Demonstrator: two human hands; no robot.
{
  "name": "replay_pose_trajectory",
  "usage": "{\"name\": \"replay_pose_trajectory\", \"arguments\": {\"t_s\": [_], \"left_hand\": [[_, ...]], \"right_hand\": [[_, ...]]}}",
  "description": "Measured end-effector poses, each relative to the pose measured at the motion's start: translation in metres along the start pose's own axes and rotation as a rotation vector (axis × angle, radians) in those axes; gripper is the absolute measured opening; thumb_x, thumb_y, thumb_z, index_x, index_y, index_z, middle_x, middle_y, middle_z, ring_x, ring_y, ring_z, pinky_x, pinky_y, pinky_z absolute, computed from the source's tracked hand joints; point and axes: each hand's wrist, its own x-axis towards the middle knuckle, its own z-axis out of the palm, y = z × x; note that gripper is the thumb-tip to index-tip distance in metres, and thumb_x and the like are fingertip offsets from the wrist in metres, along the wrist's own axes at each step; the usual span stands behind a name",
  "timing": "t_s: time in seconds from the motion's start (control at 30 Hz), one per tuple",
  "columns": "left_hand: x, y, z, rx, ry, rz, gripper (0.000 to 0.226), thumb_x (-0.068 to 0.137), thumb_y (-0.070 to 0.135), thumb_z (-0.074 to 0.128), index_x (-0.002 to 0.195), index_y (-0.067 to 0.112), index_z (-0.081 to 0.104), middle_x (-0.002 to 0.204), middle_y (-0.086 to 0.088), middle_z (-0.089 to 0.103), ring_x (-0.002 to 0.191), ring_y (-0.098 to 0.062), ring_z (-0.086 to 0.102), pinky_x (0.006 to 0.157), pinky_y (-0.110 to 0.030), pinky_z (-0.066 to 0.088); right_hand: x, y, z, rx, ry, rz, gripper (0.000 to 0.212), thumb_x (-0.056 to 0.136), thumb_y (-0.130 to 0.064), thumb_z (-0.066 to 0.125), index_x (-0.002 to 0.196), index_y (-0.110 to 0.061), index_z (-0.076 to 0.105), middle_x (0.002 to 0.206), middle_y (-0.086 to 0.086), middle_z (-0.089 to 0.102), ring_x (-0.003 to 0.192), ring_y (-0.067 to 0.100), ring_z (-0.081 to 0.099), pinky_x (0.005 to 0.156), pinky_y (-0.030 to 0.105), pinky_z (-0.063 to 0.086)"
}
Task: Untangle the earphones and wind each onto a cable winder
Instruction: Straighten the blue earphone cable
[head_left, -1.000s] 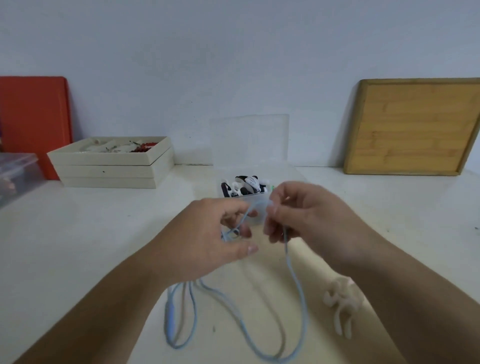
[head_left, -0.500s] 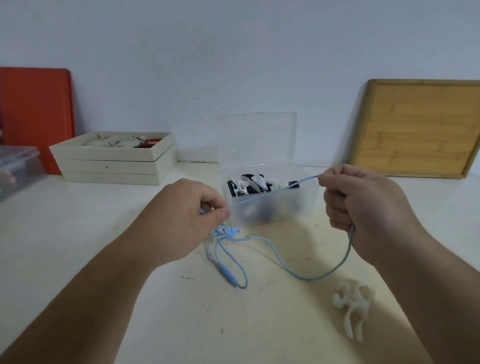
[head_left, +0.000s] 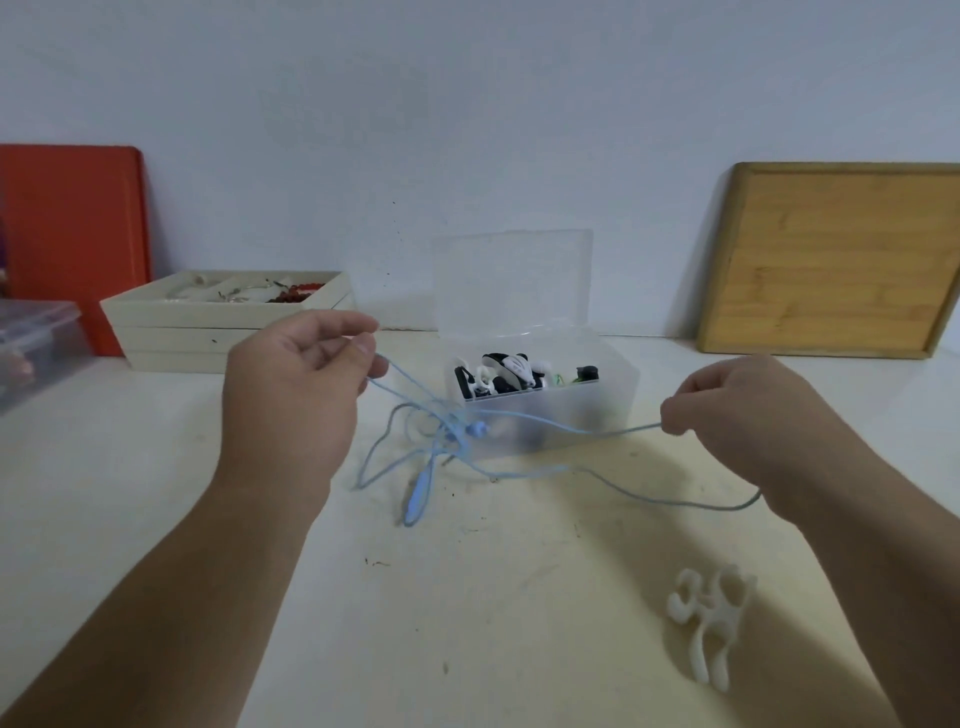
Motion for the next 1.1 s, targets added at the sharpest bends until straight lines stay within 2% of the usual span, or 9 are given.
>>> {"name": "replay_pose_trajectory", "arguments": {"t_s": [0.13, 0.2, 0.33, 0.47, 0.63, 0.73, 0.87, 1.0, 1.1], "left_hand": [[0.004, 0.006, 0.005, -0.429, -0.021, -0.281, 0.024, 0.102, 0.006, 0.046, 0.093, 0.017, 0.065, 0.057, 0.003, 0.045, 0.050, -0.012, 0.048, 0.052, -0.022, 0.043], [0.006, 0.006, 0.003, -0.558, 0.019, -0.355, 0.016, 0.101, 0.012, 0.050, 0.089, 0.015, 0.060, 0.052, 0.006, 0.034, 0.042, -0.010, 0.036, 0.046, -0.020, 0.034], [0.007, 0.001, 0.000, -0.321, -0.010, -0.277, 0.017, 0.084, 0.007, 0.072, 0.076, 0.018, 0.062, 0.058, 0.005, 0.045, 0.043, -0.009, 0.032, 0.048, -0.021, 0.032], [0.010, -0.001, -0.003, -0.442, 0.103, -0.424, 0.028, 0.082, -0.003, 0.065, 0.070, 0.021, 0.055, 0.054, 0.008, 0.046, 0.036, -0.005, 0.029, 0.042, -0.018, 0.025], [0.020, -0.002, -0.016, -0.442, 0.346, -0.432, 0.030, 0.078, 0.001, 0.053, 0.061, 0.022, 0.039, 0.037, 0.012, 0.029, 0.031, -0.007, 0.022, 0.036, -0.018, 0.019], [0.018, -0.002, -0.016, -0.324, 0.386, -0.416, 0.023, 0.072, -0.002, 0.049, 0.067, 0.021, 0.046, 0.049, 0.005, 0.034, 0.034, -0.008, 0.022, 0.039, -0.017, 0.019], [0.011, -0.006, -0.014, -0.192, 0.385, -0.333, 0.026, 0.079, -0.001, 0.057, 0.080, 0.025, 0.057, 0.064, -0.002, 0.049, 0.043, -0.012, 0.033, 0.044, -0.021, 0.026], [0.012, -0.005, -0.019, -0.456, 0.436, -0.543, 0.024, 0.091, 0.013, 0.057, 0.072, 0.022, 0.046, 0.043, 0.008, 0.022, 0.031, -0.009, 0.016, 0.040, -0.012, 0.015], [0.019, -0.005, -0.023, -0.379, 0.488, -0.651, 0.013, 0.087, 0.018, 0.059, 0.077, 0.020, 0.051, 0.056, 0.005, 0.032, 0.046, -0.015, 0.032, 0.048, -0.017, 0.032]], "right_hand": [[-0.002, 0.001, 0.007, -0.195, -0.088, 0.007, 0.013, 0.076, -0.016, 0.068, 0.064, -0.010, 0.068, 0.047, 0.000, 0.054, 0.047, 0.020, 0.048, 0.051, 0.025, 0.036], [0.000, 0.002, 0.009, -0.221, -0.075, 0.000, 0.015, 0.080, -0.016, 0.067, 0.065, -0.014, 0.068, 0.051, 0.000, 0.058, 0.049, 0.020, 0.051, 0.050, 0.024, 0.036], [0.007, 0.007, 0.006, -0.234, 0.064, -0.036, 0.021, 0.090, -0.021, 0.061, 0.070, -0.021, 0.065, 0.058, 0.000, 0.061, 0.055, 0.022, 0.054, 0.052, 0.025, 0.036], [0.017, 0.015, 0.004, -0.238, 0.150, -0.001, 0.020, 0.094, -0.019, 0.051, 0.077, -0.021, 0.061, 0.072, 0.003, 0.063, 0.066, 0.028, 0.057, 0.060, 0.031, 0.043], [0.029, 0.031, 0.003, -0.397, 0.163, 0.058, 0.017, 0.089, -0.010, 0.048, 0.080, -0.014, 0.062, 0.077, 0.007, 0.064, 0.067, 0.030, 0.059, 0.061, 0.031, 0.045], [0.031, 0.036, -0.001, -0.447, 0.183, 0.093, 0.016, 0.091, -0.011, 0.048, 0.082, -0.014, 0.061, 0.076, 0.007, 0.064, 0.063, 0.030, 0.060, 0.060, 0.031, 0.046], [0.031, 0.031, -0.014, -0.385, 0.329, 0.167, 0.013, 0.089, -0.008, 0.049, 0.084, -0.013, 0.060, 0.078, 0.012, 0.062, 0.069, 0.036, 0.062, 0.069, 0.045, 0.056], [0.042, 0.055, -0.029, -0.192, 0.389, 0.235, 0.009, 0.077, -0.010, 0.052, 0.080, -0.016, 0.058, 0.080, 0.015, 0.062, 0.070, 0.038, 0.061, 0.075, 0.053, 0.057], [0.056, 0.085, -0.035, -0.135, 0.418, 0.273, 0.026, 0.068, -0.015, 0.046, 0.088, -0.026, 0.058, 0.083, 0.012, 0.064, 0.070, 0.038, 0.063, 0.080, 0.059, 0.054]]}}
